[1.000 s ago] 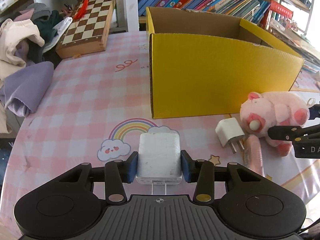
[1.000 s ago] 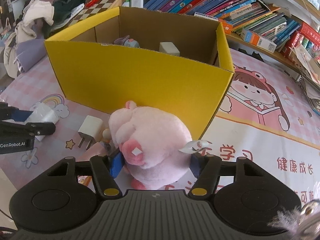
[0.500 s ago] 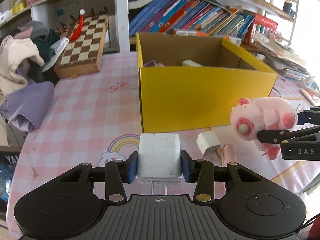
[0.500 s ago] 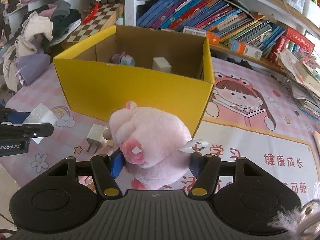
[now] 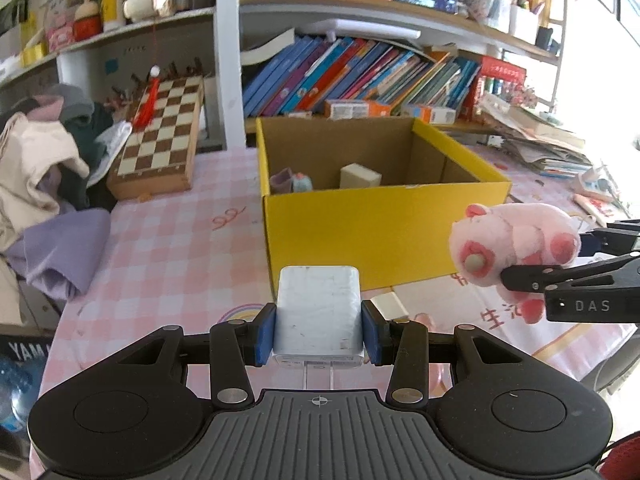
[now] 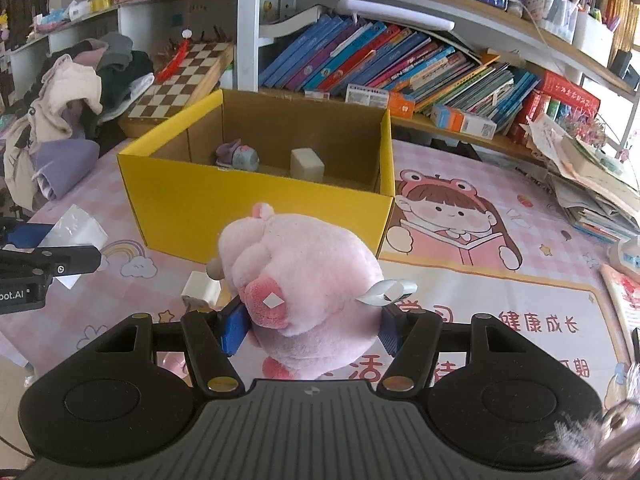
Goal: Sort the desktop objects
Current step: 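Lift the charger and pink pig and carry both over the yellow box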
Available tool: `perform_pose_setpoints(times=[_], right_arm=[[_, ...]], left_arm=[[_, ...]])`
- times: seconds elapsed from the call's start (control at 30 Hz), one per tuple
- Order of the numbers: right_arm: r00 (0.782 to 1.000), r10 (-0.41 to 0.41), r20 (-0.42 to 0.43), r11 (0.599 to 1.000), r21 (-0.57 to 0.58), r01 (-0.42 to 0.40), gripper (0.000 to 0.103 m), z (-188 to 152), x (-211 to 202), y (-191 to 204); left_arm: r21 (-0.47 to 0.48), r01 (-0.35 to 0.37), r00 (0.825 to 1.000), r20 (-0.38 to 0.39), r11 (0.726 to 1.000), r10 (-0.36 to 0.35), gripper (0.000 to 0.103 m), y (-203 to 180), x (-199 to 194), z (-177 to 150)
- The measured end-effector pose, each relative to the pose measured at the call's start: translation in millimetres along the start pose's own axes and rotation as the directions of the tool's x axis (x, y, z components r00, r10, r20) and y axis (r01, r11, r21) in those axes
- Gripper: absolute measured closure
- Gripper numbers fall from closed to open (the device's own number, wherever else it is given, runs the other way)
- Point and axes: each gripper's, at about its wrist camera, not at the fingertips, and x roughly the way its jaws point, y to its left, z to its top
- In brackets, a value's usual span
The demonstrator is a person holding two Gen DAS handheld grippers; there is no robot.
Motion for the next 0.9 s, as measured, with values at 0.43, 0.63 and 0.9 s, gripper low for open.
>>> perform_pose_setpoints(times=[0.43,0.63,0.9], right_arm=[[0.997,0.007,0.078,1.000,0.000,-0.007,0.042,15.1,-21.0,1.6],[0.992,0.014,0.122,1.000,-0.019,-0.012,0.042,35.6,-20.2,-3.9],[0.983,0.025,0.180,0.999,-0.043,-0.018,0.042,62.9,-19.1,-11.3]], left_arm=[[0.049,0.023,0.997,0.071,0.999,-0.027,0.061,-5.2,-18.7,17.2],[0.064,0.021,0.992,0.124,0.998,-0.028,0.061,-7.1,-21.4,35.6],[0.070,0.013,0.987,0.156,0.997,-0.024,0.061,-7.5,-8.2,57.7]])
